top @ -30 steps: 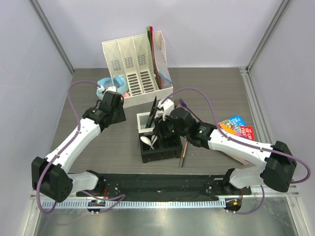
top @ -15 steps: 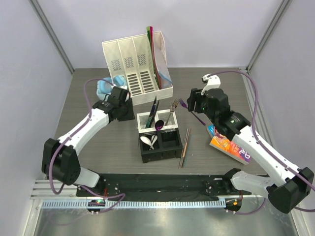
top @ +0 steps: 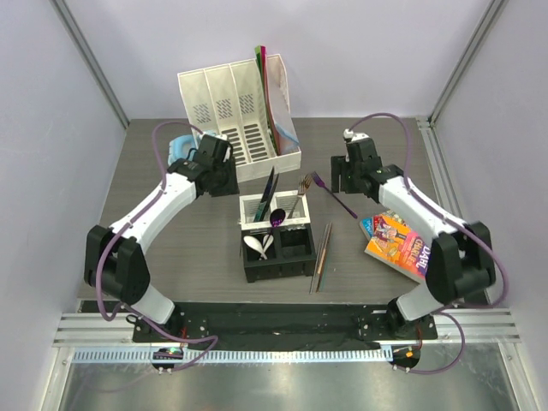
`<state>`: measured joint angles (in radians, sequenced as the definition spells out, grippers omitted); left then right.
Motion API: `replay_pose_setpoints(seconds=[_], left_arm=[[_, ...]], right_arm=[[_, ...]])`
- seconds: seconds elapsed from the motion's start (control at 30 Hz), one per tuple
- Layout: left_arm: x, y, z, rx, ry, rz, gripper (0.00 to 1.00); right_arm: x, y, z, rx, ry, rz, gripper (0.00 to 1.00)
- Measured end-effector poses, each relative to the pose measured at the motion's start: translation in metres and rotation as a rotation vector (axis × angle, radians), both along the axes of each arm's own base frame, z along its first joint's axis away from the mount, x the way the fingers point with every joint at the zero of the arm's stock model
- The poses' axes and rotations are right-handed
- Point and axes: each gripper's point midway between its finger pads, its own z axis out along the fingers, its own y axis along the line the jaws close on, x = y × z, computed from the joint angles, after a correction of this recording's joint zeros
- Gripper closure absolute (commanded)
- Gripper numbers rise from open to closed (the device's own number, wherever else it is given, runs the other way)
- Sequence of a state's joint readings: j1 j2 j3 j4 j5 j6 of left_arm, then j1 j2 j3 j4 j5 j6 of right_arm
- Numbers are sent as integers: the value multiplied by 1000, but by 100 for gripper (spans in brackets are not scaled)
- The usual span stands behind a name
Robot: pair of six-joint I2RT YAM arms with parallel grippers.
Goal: Sort the eating utensils into containers
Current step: Pick up the fork at the center of the board.
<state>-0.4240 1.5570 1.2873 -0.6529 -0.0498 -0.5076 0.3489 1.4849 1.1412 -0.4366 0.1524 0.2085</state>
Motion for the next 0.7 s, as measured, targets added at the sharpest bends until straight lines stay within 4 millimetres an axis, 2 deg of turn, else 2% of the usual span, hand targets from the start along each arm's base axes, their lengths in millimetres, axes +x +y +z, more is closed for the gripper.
replay_pose_setpoints(seconds=[0.1,0.2,0.5,0.7], left_arm=[[8,-3,13,-1,-37,-12,64],[10,-3,17,6,-48,-15,63],[9,7,15,56,-54,-14,63],[8,12,16,73,-62,-11,63]], right_arm=[[3,4,-40,-1,124,44,24],[9,13,-62,17,190,80,25],[48,32,-88,16,216,148,26],[56,30,-114,-6,259,148,27]])
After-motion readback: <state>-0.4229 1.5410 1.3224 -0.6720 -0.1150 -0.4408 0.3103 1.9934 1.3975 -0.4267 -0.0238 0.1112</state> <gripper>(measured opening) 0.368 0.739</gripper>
